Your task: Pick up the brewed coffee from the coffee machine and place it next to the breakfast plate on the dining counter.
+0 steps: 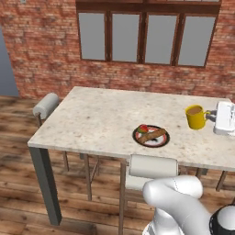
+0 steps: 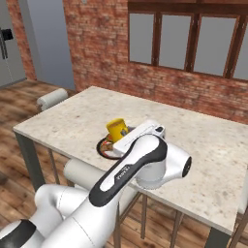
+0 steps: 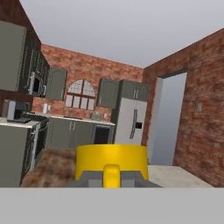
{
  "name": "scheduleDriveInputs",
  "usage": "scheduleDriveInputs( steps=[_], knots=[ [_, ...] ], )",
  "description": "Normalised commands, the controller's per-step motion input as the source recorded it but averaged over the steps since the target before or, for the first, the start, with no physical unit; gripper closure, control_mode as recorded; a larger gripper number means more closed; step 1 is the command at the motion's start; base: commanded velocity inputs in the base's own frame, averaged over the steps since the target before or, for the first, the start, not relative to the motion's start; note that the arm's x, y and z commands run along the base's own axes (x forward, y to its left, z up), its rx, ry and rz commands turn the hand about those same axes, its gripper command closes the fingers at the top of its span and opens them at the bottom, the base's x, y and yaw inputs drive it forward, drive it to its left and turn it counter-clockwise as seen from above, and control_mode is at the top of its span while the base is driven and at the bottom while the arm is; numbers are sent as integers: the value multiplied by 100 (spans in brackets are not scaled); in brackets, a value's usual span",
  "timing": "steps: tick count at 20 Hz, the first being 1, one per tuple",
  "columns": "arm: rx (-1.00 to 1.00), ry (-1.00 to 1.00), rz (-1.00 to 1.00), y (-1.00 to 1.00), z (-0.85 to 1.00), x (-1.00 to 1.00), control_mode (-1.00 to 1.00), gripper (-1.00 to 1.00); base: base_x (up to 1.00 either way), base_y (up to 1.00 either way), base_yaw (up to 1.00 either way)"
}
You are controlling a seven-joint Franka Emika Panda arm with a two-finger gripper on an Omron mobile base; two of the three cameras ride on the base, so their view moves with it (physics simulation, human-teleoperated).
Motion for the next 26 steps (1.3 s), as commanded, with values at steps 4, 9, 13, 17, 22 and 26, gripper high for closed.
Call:
scheduleDriveInputs(
  steps=[4, 9, 13, 17, 22, 26],
  knots=[
    [8, -1, -1, -22, -51, 56, -100, 100, 0, 0, 0],
    [1, 0, -1, -7, -52, 61, -100, 100, 0, 0, 0],
    [0, 0, -2, -8, -34, 48, -100, 100, 0, 0, 0],
    [-1, 0, -4, -15, -17, 21, -100, 100, 0, 0, 0],
    [-5, -2, -5, -21, -16, 1, -100, 100, 0, 0, 0],
    [-9, -1, -3, -2, -31, 13, -100, 100, 0, 0, 0]
  ],
)
